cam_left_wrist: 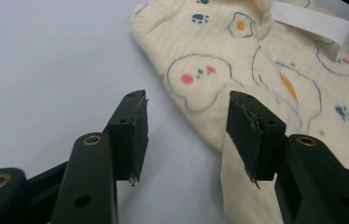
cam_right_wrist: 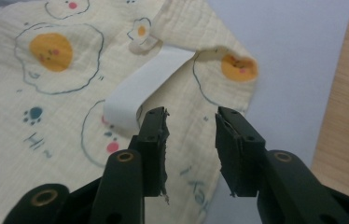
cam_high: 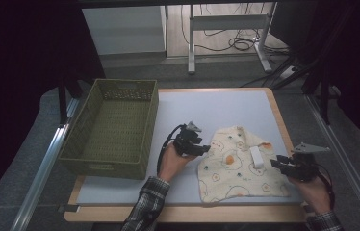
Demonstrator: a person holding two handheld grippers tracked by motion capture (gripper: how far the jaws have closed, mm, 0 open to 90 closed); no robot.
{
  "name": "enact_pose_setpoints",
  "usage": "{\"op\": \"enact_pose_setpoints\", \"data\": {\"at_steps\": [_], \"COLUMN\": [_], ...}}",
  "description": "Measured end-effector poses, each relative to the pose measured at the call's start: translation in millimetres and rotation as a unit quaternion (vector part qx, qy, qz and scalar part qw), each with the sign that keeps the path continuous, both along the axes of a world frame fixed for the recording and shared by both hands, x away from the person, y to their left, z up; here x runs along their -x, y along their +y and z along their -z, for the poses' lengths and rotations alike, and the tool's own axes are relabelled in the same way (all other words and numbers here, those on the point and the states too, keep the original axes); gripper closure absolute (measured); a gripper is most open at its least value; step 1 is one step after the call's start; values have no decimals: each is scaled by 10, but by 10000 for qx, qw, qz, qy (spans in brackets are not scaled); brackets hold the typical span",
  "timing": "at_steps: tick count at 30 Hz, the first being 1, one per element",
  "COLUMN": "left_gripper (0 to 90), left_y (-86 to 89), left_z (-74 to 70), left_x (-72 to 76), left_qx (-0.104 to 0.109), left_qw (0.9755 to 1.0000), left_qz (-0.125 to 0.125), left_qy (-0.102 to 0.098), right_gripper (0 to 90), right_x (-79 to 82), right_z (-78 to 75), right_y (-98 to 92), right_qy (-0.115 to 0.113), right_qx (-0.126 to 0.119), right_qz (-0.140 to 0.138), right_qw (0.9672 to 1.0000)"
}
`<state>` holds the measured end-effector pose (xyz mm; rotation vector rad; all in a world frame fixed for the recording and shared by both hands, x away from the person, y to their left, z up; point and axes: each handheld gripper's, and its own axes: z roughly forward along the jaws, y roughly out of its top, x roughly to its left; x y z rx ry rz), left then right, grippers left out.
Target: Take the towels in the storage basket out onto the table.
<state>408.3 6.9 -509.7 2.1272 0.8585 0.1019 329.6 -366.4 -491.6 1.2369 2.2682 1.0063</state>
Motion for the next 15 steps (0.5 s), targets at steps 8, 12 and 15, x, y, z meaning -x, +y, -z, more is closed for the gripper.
{"op": "enact_pose_setpoints", "data": {"at_steps": [8, 12, 15], "left_gripper": [753, 891, 893], "left_y": [-287, -281, -239], "left_z": [164, 62, -89], "left_x": [-146, -180, -215], "left_qx": [-433, -578, -549], "left_qw": [9990, 9983, 9982], "left_qz": [92, -25, -132], "left_qy": [58, -80, -218], "right_gripper": [585, 565, 557], "right_x": [68, 101, 113], "right_z": [179, 250, 280], "right_y": [88, 78, 64], "right_qy": [-45, -8, 2], "right_qx": [-12, -11, -61], "right_qz": [-10, -7, 3], "right_qw": [10000, 10000, 10000]}}
